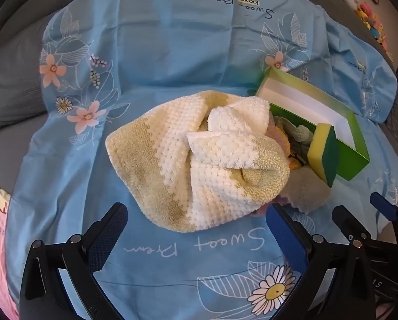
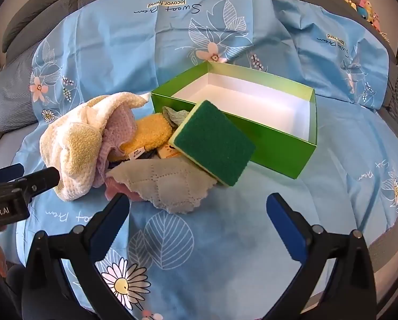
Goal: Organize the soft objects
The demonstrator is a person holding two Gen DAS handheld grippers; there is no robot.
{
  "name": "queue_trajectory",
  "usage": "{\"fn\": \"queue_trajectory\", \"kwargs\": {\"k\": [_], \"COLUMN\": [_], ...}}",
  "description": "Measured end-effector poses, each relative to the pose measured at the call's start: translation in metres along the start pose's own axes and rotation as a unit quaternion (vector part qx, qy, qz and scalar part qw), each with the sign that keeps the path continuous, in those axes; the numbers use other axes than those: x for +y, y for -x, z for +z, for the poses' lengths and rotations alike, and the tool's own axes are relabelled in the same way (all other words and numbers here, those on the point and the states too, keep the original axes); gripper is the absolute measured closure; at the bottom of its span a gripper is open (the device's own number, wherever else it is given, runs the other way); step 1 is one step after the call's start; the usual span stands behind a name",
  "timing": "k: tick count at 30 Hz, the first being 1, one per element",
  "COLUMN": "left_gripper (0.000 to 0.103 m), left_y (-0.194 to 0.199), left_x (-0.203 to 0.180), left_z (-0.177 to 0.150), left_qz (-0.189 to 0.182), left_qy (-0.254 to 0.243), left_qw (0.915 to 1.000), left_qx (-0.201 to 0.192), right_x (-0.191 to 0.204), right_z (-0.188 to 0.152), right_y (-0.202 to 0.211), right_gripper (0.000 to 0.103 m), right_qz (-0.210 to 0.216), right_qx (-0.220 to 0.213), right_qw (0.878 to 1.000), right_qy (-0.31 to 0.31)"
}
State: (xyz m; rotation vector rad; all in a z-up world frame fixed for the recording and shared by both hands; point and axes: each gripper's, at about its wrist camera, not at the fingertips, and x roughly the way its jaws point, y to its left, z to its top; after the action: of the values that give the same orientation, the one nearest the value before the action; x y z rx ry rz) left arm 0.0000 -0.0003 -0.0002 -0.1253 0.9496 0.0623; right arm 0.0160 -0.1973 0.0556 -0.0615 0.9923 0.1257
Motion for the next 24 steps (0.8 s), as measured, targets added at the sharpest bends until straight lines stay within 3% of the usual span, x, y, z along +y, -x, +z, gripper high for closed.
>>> {"fn": "queue_trajectory", "kwargs": {"k": [24], "left_gripper": [0.000], "left_y": [0.0063], "left_x": [-0.0016], "left_z": [-0.0017], "left_qz": [0.007], "left_qy": [-0.013], "left_qw": [0.9999], "left_qx": [-0.009], "right_x": [0.0019], "right_z": [-0.0027], "right_y": [0.0025], "right_gripper": [0.001], "right_qz": [0.012], "right_qx": [-0.003], "right_qw": [1.000], "right_qy": [0.003]}}
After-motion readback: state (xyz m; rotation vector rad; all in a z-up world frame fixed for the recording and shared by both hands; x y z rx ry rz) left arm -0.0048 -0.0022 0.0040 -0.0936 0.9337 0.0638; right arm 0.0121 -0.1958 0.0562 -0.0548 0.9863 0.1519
